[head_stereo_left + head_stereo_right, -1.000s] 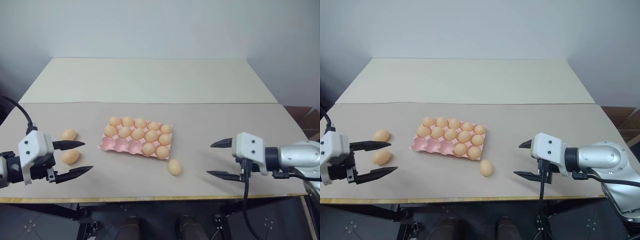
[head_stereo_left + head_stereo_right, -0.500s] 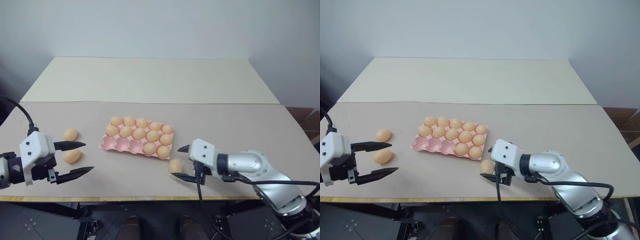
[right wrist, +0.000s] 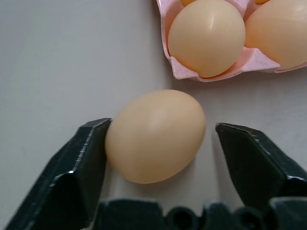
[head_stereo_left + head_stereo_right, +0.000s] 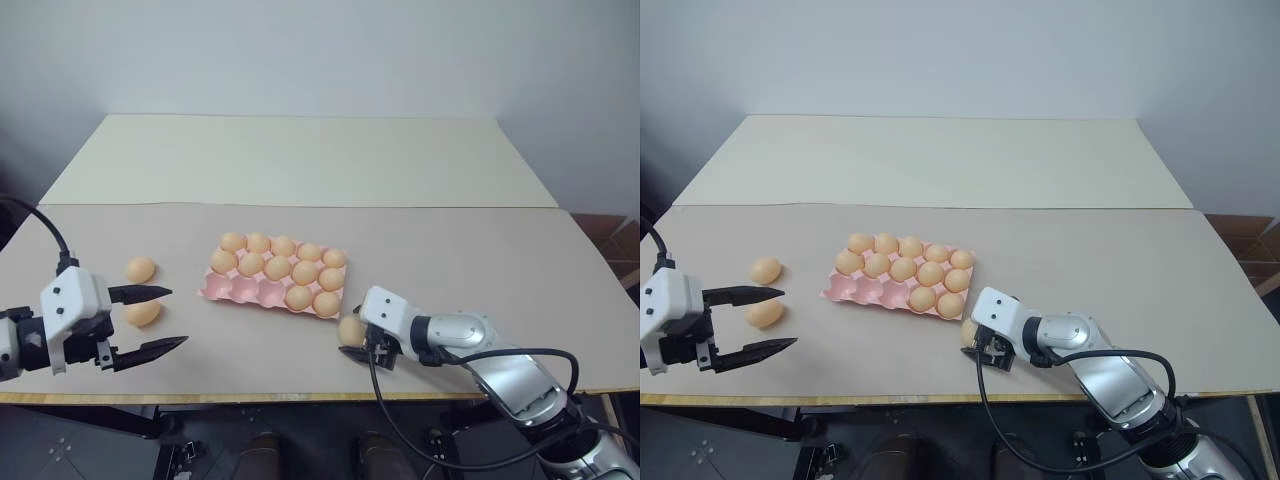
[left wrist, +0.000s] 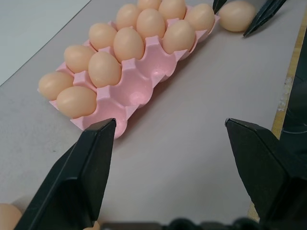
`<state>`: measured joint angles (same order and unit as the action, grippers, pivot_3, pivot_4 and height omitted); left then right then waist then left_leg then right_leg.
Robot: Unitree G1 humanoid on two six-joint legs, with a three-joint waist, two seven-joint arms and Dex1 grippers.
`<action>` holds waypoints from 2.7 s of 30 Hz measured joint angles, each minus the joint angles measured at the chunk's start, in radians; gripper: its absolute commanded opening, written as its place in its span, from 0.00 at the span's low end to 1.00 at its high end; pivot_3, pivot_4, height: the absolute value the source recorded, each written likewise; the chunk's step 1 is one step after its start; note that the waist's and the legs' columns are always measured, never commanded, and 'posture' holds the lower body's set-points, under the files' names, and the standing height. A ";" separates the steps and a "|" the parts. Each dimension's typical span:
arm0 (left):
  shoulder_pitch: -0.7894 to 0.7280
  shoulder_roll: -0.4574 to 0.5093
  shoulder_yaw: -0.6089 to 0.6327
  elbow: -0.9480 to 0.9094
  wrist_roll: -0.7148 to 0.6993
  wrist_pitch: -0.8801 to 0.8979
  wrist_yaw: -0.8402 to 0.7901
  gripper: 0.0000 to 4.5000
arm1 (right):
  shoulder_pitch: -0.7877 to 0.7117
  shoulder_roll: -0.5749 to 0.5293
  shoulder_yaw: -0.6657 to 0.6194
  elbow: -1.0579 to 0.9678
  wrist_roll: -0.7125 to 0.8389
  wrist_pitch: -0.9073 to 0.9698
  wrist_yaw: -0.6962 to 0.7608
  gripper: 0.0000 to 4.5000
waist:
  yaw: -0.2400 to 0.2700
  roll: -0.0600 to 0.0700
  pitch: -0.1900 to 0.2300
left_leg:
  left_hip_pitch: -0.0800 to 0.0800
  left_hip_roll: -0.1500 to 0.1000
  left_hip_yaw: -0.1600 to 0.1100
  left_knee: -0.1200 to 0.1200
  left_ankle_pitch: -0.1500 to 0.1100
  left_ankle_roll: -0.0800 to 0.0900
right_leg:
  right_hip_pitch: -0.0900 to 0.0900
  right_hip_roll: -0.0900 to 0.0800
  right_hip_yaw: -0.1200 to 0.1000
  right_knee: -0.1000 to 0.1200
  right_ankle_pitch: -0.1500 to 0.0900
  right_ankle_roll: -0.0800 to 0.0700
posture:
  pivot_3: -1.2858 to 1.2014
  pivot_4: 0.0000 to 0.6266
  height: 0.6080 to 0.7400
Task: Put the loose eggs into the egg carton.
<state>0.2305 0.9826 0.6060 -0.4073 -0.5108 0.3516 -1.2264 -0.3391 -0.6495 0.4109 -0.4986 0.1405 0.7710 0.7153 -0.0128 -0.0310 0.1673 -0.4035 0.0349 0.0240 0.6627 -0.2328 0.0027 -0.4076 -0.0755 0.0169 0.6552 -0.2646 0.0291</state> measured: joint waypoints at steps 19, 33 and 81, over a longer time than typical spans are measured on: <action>0.088 -0.001 0.052 0.055 0.036 -0.028 -0.004 0.88 | -0.181 -0.016 -0.138 -0.098 0.059 0.075 0.023 0.53 | -0.005 0.000 0.000 | 0.000 0.001 0.000 0.000 0.000 0.000 | 0.000 0.001 0.000 0.000 0.000 0.000 | 0.52 0.24 1.00; 0.155 -0.032 0.101 0.037 0.038 -0.027 0.001 0.88 | -0.404 0.389 0.123 0.240 -0.074 -0.103 -0.076 0.53 | -0.005 -0.001 -0.001 | -0.002 0.000 0.000 0.000 0.000 0.000 | -0.003 0.000 0.000 0.002 0.000 0.000 | 0.52 0.24 1.00; 0.208 -0.068 0.119 0.027 0.084 -0.051 0.056 0.88 | -0.187 -0.171 -0.237 -0.130 0.278 -0.041 0.370 1.00 | -0.002 -0.001 -0.001 | -0.001 0.001 0.000 0.000 0.000 0.000 | -0.002 -0.001 0.000 0.000 0.000 -0.001 | 0.52 0.24 1.00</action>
<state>0.4388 0.9143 0.7248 -0.3801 -0.4269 0.3006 -1.1702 -0.5265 -0.8207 0.1738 -0.6282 0.4186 0.7301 1.0857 -0.0145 -0.0322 0.1667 -0.4044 0.0360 0.0241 0.6625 -0.2327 0.0025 -0.4097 -0.0761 0.0169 0.6554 -0.2644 0.0284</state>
